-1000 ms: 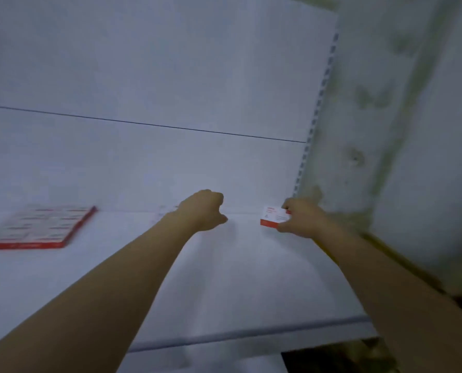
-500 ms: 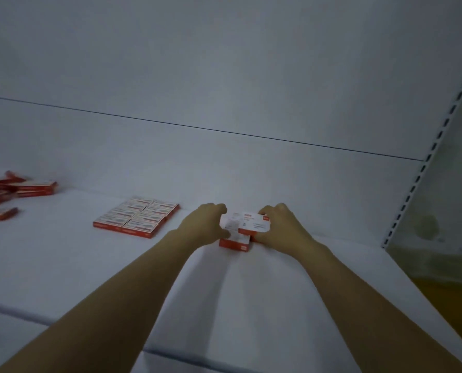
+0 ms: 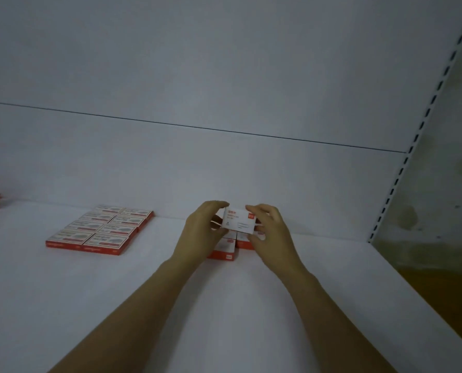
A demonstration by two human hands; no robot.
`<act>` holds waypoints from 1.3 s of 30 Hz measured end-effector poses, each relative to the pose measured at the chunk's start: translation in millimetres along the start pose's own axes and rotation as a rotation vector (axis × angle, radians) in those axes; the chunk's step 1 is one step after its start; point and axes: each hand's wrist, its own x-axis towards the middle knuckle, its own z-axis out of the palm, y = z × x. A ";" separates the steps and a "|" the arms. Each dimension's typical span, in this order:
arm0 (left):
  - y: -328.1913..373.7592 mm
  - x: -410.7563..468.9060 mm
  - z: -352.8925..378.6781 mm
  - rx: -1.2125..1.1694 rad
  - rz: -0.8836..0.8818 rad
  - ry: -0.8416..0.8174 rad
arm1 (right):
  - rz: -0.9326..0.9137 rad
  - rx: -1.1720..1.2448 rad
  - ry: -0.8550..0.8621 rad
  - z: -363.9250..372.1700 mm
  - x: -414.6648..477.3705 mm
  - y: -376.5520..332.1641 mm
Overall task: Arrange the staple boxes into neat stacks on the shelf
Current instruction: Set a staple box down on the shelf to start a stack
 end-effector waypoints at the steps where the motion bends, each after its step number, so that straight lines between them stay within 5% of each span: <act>1: -2.6 -1.3 1.4 -0.031 -0.012 -0.003 | 0.007 0.031 -0.005 0.5 -0.8 2.0; 12: 3.7 7.7 -22.0 -0.491 -0.387 -0.205 | 0.328 0.598 -0.129 -27.2 10.3 3.0; 17: 8.2 10.9 -20.8 -0.498 -0.578 -0.247 | 0.550 0.598 -0.153 -21.1 13.2 -10.0; 23: 12.1 13.6 -19.6 -0.460 -0.656 -0.245 | 0.609 0.572 -0.183 -21.6 11.5 -16.3; 31: 7.9 9.2 -23.4 -0.692 -0.457 -0.361 | 0.304 0.557 -0.020 -28.6 7.8 -21.3; 39: 11.5 6.9 -17.2 -0.648 -0.361 -0.337 | 0.067 0.524 -0.144 -20.9 -2.4 -35.4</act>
